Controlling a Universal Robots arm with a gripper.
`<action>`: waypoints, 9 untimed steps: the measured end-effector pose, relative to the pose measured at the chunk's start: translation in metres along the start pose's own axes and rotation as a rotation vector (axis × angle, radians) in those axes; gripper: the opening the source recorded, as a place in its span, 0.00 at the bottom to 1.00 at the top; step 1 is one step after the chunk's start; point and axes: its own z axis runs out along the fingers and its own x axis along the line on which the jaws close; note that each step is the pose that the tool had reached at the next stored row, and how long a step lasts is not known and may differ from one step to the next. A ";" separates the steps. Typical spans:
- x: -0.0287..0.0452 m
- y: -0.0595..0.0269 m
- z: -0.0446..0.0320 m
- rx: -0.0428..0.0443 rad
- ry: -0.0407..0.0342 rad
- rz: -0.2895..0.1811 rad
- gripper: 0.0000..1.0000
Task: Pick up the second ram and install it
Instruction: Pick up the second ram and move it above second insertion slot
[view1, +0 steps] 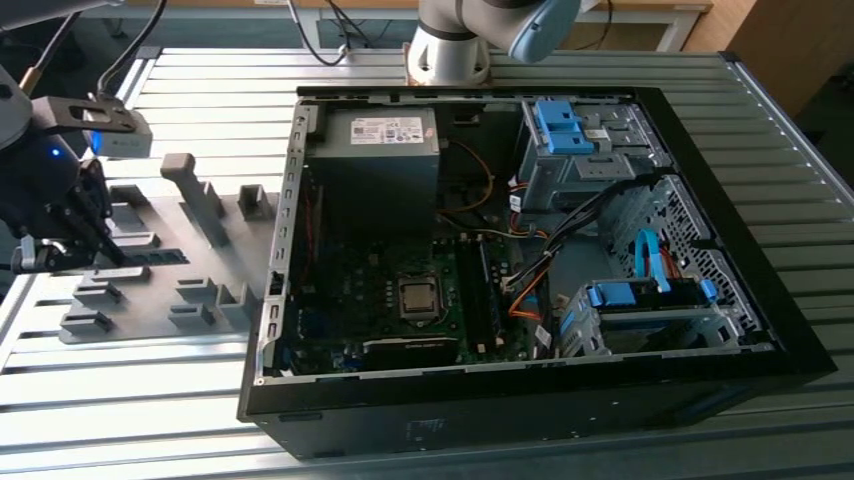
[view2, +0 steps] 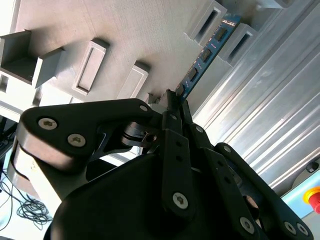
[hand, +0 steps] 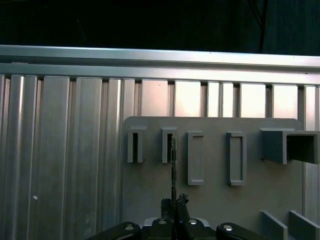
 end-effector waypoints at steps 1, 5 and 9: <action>0.0000 0.0000 -0.0004 0.0001 0.0000 0.000 0.14; -0.0001 0.0000 -0.0018 0.0003 -0.0002 0.000 0.14; -0.0001 0.0000 -0.0031 0.0004 -0.0002 0.000 0.14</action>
